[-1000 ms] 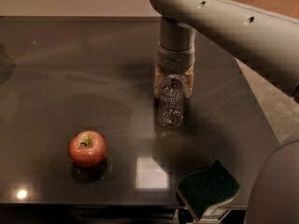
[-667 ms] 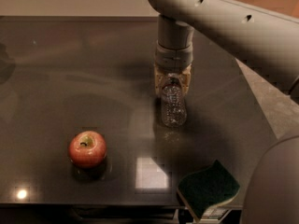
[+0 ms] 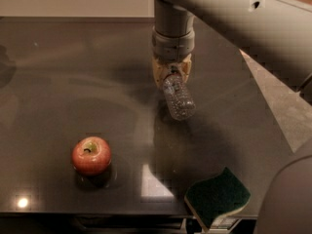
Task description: Place water bottle upright
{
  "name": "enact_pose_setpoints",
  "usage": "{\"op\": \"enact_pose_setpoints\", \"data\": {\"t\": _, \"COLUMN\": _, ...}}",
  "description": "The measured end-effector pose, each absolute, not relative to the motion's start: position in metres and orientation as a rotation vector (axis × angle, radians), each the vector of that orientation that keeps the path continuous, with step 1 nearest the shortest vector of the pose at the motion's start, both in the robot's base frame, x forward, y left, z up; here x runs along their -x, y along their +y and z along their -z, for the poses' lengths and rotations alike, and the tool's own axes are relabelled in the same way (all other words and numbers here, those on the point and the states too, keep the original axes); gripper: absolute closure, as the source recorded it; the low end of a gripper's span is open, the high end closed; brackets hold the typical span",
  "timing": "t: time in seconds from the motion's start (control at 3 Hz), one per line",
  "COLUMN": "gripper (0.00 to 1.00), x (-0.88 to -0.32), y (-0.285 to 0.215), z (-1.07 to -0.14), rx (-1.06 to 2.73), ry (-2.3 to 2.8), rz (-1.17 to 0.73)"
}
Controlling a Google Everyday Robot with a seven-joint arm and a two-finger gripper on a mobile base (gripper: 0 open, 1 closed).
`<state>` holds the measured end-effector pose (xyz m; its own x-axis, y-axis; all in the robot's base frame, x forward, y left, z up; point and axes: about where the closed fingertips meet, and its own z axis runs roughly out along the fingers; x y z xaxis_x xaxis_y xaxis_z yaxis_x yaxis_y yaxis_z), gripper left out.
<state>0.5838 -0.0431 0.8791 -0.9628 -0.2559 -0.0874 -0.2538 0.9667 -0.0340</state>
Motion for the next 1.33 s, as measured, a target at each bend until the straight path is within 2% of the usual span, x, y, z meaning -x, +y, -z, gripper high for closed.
{"op": "enact_pose_setpoints", "data": {"t": 0.67, "gripper": 1.00, "x": -0.589, "y": -0.023, "z": -0.923, "rx": 0.836, "ry": 2.742, "rz": -0.043}}
{"op": "enact_pose_setpoints", "data": {"t": 1.33, "gripper": 1.00, "x": -0.587, "y": -0.008, "z": -0.944, "rx": 1.052, "ry": 2.447, "rz": -0.234}}
